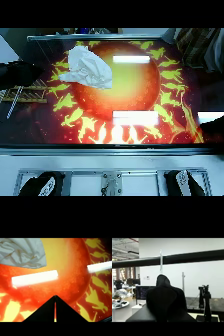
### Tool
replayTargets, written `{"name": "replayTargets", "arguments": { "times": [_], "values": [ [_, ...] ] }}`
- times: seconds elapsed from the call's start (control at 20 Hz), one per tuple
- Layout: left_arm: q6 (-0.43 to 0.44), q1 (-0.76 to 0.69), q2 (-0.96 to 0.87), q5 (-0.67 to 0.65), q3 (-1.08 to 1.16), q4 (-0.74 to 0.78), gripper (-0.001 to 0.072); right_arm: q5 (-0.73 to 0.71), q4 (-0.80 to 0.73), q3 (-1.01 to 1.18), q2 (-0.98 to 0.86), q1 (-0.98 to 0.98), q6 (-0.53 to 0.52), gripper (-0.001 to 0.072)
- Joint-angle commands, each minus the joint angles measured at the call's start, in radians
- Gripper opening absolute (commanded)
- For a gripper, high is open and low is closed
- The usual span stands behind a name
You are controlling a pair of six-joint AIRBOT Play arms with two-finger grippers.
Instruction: Fold the clothes and pants, and hang the long-sleeved shirts on hangers.
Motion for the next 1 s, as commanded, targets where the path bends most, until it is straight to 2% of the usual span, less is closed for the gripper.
{"name": "replayTargets", "arguments": {
  "times": [0.0,0.2,0.25,0.3,0.35,0.4,0.65,0.95],
  "values": [
    [0.0,0.001,0.001,0.0,0.0,0.0,0.002,-0.003,0.087,-0.024,0.0,0.0,0.001,0.0021],
    [0.0,0.001,0.001,0.001,0.0,0.0,0.002,-0.002,0.138,-0.037,0.0,0.0,0.001,0.0031],
    [-0.001,0.001,0.001,0.001,0.0,0.0,0.002,0.001,0.138,-0.037,0.0,0.0,0.001,0.0051],
    [0.0,0.001,0.001,0.001,0.0,0.0,0.0021,0.001,0.138,-0.037,0.001,0.0,0.001,0.0222],
    [0.0,0.001,0.001,0.001,0.0,0.0,0.0021,0.001,0.138,-0.037,0.002,0.0,0.001,0.0472],
    [0.0,0.001,0.001,0.001,0.0,0.0,0.0021,0.001,0.138,-0.037,0.006,0.0,0.001,0.0564],
    [0.0,0.001,0.001,0.001,0.0,0.0,0.002,0.091,0.138,-0.037,0.069,0.0,0.001,0.0562],
    [0.0,0.001,0.001,0.001,0.0,0.0,0.002,0.42,0.138,-0.037,0.177,0.0,0.005,0.0563]
  ]
}}
